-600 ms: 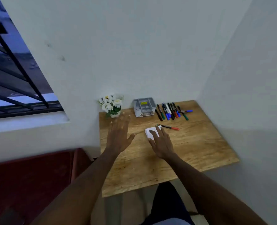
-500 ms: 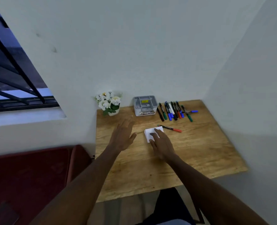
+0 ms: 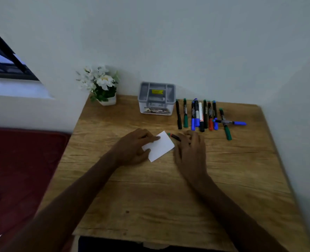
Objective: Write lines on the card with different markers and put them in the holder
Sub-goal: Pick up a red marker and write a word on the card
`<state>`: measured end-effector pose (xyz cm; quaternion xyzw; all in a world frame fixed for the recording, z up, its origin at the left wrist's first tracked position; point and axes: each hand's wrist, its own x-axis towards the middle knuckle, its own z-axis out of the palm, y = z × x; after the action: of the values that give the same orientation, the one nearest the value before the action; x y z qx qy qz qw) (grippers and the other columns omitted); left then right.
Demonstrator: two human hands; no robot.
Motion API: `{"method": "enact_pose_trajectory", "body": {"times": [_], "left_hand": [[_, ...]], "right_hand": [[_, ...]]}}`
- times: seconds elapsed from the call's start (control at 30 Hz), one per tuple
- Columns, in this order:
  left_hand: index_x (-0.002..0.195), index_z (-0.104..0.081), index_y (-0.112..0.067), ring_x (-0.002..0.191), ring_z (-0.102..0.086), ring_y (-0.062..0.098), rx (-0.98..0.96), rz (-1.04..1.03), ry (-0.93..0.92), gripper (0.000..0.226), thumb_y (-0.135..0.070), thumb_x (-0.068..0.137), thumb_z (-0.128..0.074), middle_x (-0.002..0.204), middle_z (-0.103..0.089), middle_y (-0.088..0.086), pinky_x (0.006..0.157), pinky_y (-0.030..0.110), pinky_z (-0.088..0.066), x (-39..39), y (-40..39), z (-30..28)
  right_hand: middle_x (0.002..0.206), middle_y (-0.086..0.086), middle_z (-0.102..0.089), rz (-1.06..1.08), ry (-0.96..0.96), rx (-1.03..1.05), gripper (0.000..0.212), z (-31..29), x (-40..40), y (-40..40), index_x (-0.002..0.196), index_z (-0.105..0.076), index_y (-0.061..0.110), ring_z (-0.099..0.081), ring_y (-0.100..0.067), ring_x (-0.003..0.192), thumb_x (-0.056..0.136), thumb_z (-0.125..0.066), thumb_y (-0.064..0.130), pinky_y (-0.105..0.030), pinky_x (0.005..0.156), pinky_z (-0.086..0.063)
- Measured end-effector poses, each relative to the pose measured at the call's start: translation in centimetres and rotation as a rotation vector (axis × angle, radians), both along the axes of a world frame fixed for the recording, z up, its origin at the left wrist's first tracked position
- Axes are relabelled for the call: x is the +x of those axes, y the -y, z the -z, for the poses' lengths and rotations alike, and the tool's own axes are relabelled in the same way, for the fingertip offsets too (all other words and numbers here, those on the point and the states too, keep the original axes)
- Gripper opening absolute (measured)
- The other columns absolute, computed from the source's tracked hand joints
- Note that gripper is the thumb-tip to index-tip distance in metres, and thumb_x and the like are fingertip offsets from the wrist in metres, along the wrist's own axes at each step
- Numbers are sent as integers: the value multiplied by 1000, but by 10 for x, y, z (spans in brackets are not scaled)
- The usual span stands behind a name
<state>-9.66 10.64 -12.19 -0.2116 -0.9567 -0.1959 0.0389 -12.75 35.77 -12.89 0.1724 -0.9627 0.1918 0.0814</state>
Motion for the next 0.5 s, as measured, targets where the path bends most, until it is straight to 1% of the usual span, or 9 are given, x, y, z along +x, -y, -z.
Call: {"method": "enact_pose_trajectory", "body": {"times": [0.1, 0.2, 0.3, 0.37, 0.43, 0.5], "left_hand": [[147, -55, -31, 111, -53, 13, -24, -25, 30, 58, -42, 90, -65, 129, -53, -4, 83, 31, -50, 4, -7, 5], [143, -58, -31, 111, -53, 10, -53, -30, -52, 57, -54, 91, -63, 127, -53, -8, 84, 30, -50, 7, -12, 10], [135, -66, -26, 115, -52, 9, -31, -4, -140, 53, -56, 91, -67, 126, -56, -7, 90, 31, -49, 9, -20, 14], [128, -71, -24, 121, -52, 8, -12, 30, -195, 48, -54, 90, -72, 132, -56, -6, 96, 28, -48, 10, -26, 17], [120, -75, -23, 126, -53, 6, 13, 62, -196, 41, -49, 88, -77, 139, -56, -6, 101, 24, -47, 12, -32, 18], [118, -75, -21, 121, -59, 2, 40, 66, -207, 39, -45, 88, -79, 133, -61, -10, 97, 26, -52, 17, -41, 19]], "right_hand": [[126, -16, -60, 25, -53, 32, 39, 17, -2, -6, 132, -64, 10, -59, -31, 110, 96, -64, 23, -43, 86, -54], [111, -16, -65, 8, -155, 49, 28, 30, -3, -7, 118, -71, 7, -62, -32, 97, 91, -72, 15, -44, 74, -56], [100, -15, -67, -14, -222, 89, 24, 33, 0, -10, 109, -71, 7, -63, -30, 84, 87, -77, 11, -43, 61, -55], [99, -12, -67, -41, -277, 90, 22, 32, 3, -17, 112, -67, 10, -62, -27, 82, 90, -72, 10, -40, 58, -54], [99, -11, -66, -131, -340, -52, 22, 27, 4, -23, 117, -61, 12, -60, -24, 84, 95, -64, 7, -37, 58, -54], [97, -5, -63, -292, -342, -276, 18, 21, 12, -22, 119, -58, 13, -54, -15, 83, 102, -57, 8, -27, 64, -45]]}}
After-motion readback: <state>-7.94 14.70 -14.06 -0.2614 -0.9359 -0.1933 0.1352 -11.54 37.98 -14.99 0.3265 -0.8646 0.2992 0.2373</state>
